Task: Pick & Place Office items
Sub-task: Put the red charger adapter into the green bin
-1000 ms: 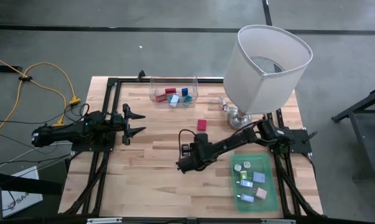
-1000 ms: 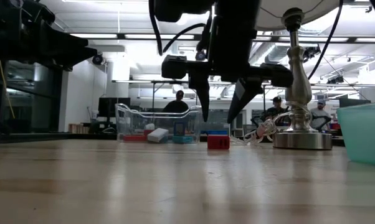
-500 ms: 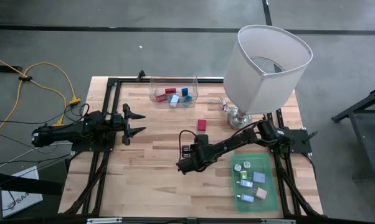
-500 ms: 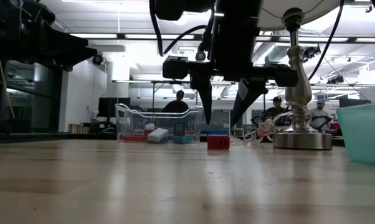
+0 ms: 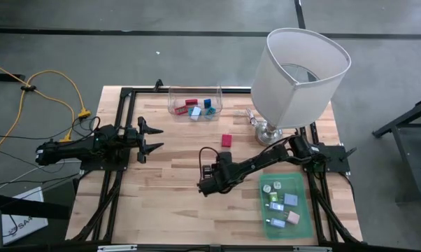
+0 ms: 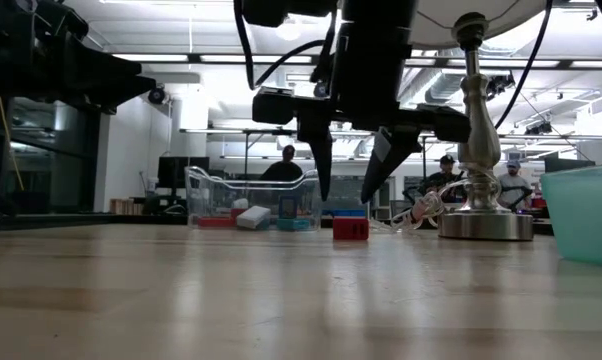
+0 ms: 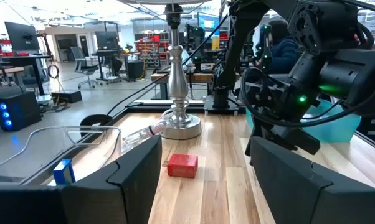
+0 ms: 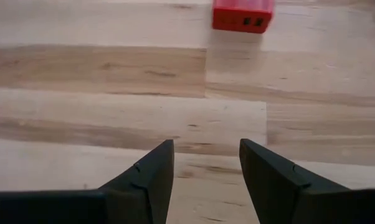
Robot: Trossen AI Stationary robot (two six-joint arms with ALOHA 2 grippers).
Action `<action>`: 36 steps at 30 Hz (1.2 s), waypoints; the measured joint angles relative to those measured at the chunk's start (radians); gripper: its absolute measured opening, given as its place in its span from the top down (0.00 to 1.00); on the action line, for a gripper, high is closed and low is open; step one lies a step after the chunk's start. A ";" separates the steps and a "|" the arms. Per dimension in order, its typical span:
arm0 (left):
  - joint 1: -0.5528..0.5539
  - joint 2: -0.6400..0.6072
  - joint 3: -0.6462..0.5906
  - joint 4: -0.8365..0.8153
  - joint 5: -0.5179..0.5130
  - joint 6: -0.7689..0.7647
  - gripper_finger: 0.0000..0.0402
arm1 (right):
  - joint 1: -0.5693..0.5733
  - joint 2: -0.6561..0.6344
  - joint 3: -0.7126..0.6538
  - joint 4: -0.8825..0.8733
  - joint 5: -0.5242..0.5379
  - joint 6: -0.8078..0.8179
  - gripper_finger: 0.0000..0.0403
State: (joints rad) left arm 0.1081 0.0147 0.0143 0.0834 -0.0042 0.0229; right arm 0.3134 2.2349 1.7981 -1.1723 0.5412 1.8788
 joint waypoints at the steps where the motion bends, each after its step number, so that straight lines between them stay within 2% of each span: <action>1: 0.000 0.000 0.000 0.000 0.000 0.000 0.41 | 0.000 0.000 0.000 0.007 -0.003 -0.020 0.58; 5: 0.000 0.000 0.000 0.000 0.000 0.000 0.41 | 0.000 0.000 0.000 0.041 -0.007 -0.068 0.58; 16: 0.000 0.000 0.000 0.000 0.000 0.000 0.41 | -0.002 0.000 0.000 0.044 -0.009 -0.070 0.56; 28: 0.000 0.000 0.000 0.000 0.000 0.000 0.41 | -0.002 0.000 0.000 0.029 -0.021 -0.077 0.31; 36: 0.000 0.000 0.000 0.000 0.000 0.000 0.41 | -0.012 0.000 0.000 0.014 0.019 -0.076 0.20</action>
State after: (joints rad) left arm 0.1084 0.0147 0.0143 0.0834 -0.0041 0.0231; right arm 0.3017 2.2349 1.7981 -1.1584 0.5599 1.8024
